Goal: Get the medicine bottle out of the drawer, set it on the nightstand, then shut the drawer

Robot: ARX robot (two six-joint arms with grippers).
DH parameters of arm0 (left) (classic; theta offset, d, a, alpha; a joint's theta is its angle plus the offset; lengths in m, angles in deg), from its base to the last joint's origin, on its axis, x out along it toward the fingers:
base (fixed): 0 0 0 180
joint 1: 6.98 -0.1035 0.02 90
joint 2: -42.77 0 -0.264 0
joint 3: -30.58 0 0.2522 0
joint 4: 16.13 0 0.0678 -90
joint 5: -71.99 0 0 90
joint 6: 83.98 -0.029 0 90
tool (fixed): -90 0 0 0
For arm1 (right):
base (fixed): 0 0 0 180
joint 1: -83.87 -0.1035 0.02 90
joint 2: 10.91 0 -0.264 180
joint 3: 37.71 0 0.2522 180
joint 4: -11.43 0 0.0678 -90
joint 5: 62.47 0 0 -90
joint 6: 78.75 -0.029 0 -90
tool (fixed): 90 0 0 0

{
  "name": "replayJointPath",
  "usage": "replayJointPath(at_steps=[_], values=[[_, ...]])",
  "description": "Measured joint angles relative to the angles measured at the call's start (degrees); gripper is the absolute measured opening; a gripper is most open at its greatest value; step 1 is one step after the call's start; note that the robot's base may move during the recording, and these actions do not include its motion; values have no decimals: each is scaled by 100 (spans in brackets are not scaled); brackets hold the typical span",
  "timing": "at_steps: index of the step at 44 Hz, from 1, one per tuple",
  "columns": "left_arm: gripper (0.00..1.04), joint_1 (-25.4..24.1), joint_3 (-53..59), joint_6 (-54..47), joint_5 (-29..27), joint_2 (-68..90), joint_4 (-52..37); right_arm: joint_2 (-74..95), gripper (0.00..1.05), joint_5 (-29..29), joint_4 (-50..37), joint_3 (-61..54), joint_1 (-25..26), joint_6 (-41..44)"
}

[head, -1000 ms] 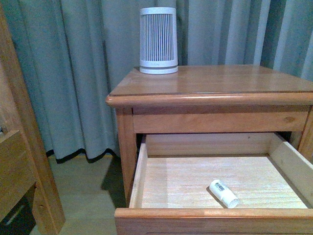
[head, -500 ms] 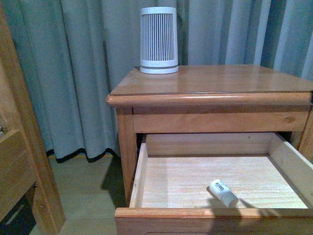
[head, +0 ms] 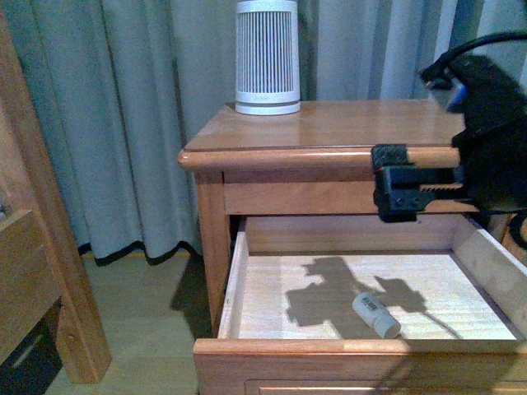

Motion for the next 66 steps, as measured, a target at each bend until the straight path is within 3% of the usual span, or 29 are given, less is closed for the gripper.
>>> replayJointPath(at_steps=[5, 18, 57, 66], values=[[100, 0, 0, -4, 0, 0, 0, 579, 98, 46, 74, 227, -188, 2], [98, 0, 0, -4, 0, 0, 0, 1563, 98, 264, 66, 623, -450, 2], [98, 0, 0, -4, 0, 0, 0, 2804, 97, 234, -85, 1060, -216, -22], [98, 0, 0, -4, 0, 0, 0, 2865, 61, 192, -94, 1060, -214, -24]])
